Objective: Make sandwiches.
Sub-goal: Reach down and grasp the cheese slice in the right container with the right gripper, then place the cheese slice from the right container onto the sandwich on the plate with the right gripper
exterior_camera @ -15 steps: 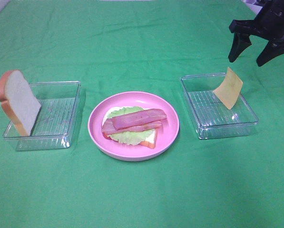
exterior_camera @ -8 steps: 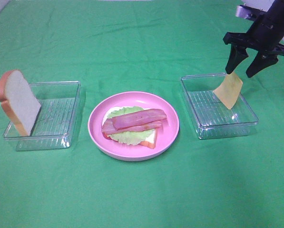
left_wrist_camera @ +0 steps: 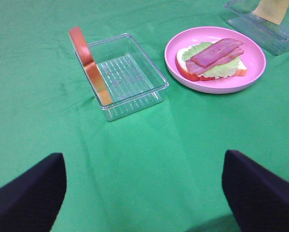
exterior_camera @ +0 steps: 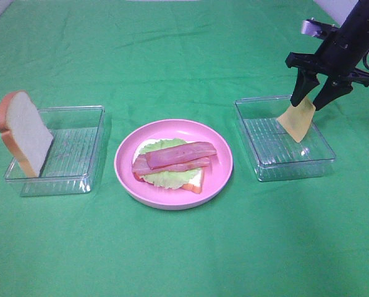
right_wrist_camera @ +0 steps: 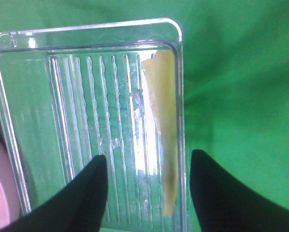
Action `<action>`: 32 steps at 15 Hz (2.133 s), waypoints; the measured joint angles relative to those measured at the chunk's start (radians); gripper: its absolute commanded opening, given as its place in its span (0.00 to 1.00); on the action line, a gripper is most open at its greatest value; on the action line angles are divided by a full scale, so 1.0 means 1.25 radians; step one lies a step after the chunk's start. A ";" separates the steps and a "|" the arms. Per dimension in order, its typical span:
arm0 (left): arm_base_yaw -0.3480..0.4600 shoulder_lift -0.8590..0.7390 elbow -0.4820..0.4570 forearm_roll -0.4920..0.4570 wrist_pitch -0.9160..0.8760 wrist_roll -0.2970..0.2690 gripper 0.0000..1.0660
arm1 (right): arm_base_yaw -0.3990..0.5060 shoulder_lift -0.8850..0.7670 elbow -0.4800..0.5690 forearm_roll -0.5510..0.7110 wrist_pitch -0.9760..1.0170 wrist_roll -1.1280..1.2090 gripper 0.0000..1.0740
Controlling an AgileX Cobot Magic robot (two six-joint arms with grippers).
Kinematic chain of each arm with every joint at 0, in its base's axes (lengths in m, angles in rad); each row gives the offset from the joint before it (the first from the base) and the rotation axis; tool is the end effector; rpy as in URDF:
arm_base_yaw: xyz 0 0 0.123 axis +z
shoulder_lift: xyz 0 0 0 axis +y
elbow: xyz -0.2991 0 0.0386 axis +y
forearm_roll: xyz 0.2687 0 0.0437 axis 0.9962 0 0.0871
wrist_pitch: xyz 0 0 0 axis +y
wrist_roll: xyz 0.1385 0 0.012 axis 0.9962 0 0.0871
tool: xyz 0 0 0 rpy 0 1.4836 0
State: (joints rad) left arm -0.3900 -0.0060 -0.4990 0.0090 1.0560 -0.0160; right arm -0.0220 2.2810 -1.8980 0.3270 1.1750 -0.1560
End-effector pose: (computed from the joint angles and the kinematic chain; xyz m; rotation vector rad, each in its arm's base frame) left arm 0.0365 -0.0138 0.2658 0.3795 2.0077 -0.2440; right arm 0.5064 0.0301 0.1329 -0.0330 2.9825 0.4477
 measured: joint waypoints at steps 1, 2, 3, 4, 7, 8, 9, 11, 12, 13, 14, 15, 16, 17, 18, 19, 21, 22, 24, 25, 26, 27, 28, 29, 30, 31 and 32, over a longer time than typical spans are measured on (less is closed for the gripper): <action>0.000 0.000 0.000 0.000 0.000 0.000 0.78 | 0.000 0.000 0.000 -0.002 0.000 0.000 0.38; 0.000 0.000 0.000 0.000 0.000 0.000 0.78 | 0.000 0.000 0.000 -0.008 0.000 0.000 0.34; 0.000 0.000 0.000 0.000 0.000 0.000 0.78 | 0.000 0.000 0.000 -0.016 -0.001 0.003 0.32; 0.000 0.000 0.000 0.000 0.000 0.000 0.78 | 0.000 0.000 0.000 -0.023 -0.001 0.004 0.31; 0.000 0.000 0.000 0.000 0.000 0.000 0.78 | 0.000 0.000 0.000 -0.038 -0.001 0.004 0.18; 0.000 0.000 0.000 0.000 0.000 0.000 0.78 | 0.000 0.000 0.000 -0.042 -0.001 0.004 0.07; 0.000 0.000 0.000 0.000 0.000 0.000 0.78 | 0.000 0.000 0.000 -0.042 -0.001 0.004 0.00; 0.000 0.000 0.000 0.000 0.000 0.000 0.78 | 0.000 0.000 0.000 -0.042 0.000 0.004 0.00; 0.000 0.000 0.000 0.000 0.000 0.000 0.78 | 0.000 0.000 0.000 -0.041 0.000 0.004 0.00; 0.000 0.000 0.000 0.000 0.000 0.000 0.78 | 0.000 0.000 0.000 -0.041 0.000 0.005 0.00; 0.000 0.000 0.000 0.000 0.000 0.000 0.78 | 0.000 -0.001 0.000 -0.041 0.000 0.005 0.00; 0.000 0.000 0.000 0.000 0.000 0.000 0.78 | 0.000 -0.003 0.000 -0.041 0.001 0.005 0.00; 0.000 0.000 0.000 0.000 0.000 0.000 0.78 | 0.000 -0.010 0.000 -0.041 0.002 0.006 0.00; 0.000 0.000 0.000 0.000 0.000 0.000 0.78 | 0.000 -0.029 0.000 -0.041 0.002 0.006 0.00; 0.000 0.000 0.000 0.000 0.000 0.000 0.78 | 0.000 -0.076 0.000 -0.021 0.009 0.006 0.00; 0.000 0.000 0.000 0.000 0.000 0.000 0.78 | 0.000 -0.102 0.000 0.002 0.019 0.006 0.00; 0.000 0.000 0.000 0.000 0.000 0.000 0.78 | 0.000 -0.136 0.000 0.039 0.028 0.002 0.00; 0.000 0.000 0.000 0.000 0.000 0.000 0.78 | 0.000 -0.154 0.002 0.068 0.028 -0.004 0.00; 0.000 0.000 0.000 0.000 0.000 0.000 0.78 | 0.000 -0.198 0.031 0.150 0.028 -0.040 0.00; 0.000 0.000 0.000 0.000 0.000 0.000 0.78 | 0.000 -0.220 0.052 0.196 0.028 -0.055 0.00; 0.000 0.000 0.000 0.000 0.000 0.000 0.78 | 0.011 -0.248 0.086 0.230 0.028 -0.072 0.00; 0.000 0.000 0.000 0.000 0.000 0.000 0.78 | 0.037 -0.274 0.122 0.240 0.028 -0.086 0.00; 0.000 0.000 0.000 0.000 0.000 0.000 0.78 | 0.072 -0.296 0.156 0.249 0.024 -0.086 0.00; 0.000 0.000 0.000 0.000 0.000 0.000 0.78 | 0.114 -0.314 0.187 0.255 0.006 -0.086 0.00; 0.000 0.000 0.000 0.000 0.000 0.000 0.78 | 0.165 -0.320 0.217 0.270 -0.022 -0.086 0.00; 0.000 0.000 0.000 0.000 0.000 0.000 0.78 | 0.186 -0.320 0.227 0.276 -0.036 -0.086 0.00; 0.000 0.000 0.000 0.000 0.000 0.000 0.78 | 0.285 -0.304 0.260 0.298 -0.105 -0.086 0.00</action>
State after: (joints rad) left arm -0.3900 -0.0060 -0.4990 0.0090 1.0560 -0.0160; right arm 0.3340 1.9010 -1.5730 0.7000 1.0440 -0.2640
